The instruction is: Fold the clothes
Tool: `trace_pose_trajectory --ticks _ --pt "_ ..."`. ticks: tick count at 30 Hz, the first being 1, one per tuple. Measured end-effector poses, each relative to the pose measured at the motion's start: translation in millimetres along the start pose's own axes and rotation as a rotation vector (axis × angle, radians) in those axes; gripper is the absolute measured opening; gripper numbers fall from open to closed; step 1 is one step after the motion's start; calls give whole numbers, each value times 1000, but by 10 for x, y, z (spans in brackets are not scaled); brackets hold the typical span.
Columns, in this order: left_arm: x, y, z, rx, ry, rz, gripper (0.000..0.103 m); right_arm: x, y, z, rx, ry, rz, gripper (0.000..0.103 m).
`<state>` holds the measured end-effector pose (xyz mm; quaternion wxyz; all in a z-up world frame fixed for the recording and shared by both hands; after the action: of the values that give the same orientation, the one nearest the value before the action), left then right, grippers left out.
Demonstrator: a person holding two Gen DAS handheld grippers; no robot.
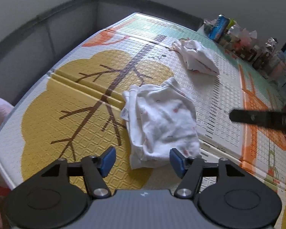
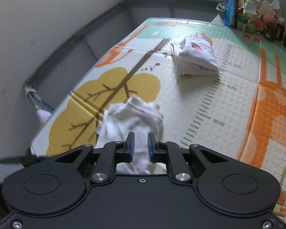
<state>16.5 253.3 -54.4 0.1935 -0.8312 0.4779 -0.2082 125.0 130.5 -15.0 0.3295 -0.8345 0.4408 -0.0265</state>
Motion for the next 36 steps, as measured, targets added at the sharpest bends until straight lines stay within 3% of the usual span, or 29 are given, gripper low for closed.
trace_pose_trajectory --ticks 6,8,13,18,22,28,36 --pt "-46 42 -50 -16 -51 -15 77 5 262 -10 -57 30 -19 27" --pt "-52 63 -53 -28 -64 -24 79 1 349 9 -77 35 -23 35" --pt "-38 128 -64 -48 -83 -28 83 19 546 79 -149 45 -18 40" --pt "-3 167 -59 -66 -105 -16 86 33 665 70 -197 38 -3 53" --pt "64 192 -62 -70 -104 0 91 58 719 42 -209 59 -25 71" --pt "177 235 -48 -85 -113 36 93 153 784 9 -229 93 -32 72" --pt "302 278 -64 -71 -68 -11 96 318 861 -51 -238 116 -19 75"
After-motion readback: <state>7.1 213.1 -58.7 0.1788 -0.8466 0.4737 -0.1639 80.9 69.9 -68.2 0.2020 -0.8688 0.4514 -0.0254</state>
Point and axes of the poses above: each gripper's, at about its wrist camera, not at the fingertips, and z roughly the way its jaws point, x to its right, y to its underside, the point moved 7 cm from there along z, roughly the way its jaws point, and after that the axes turned 4 degrees about x, right-handed, at the moved point
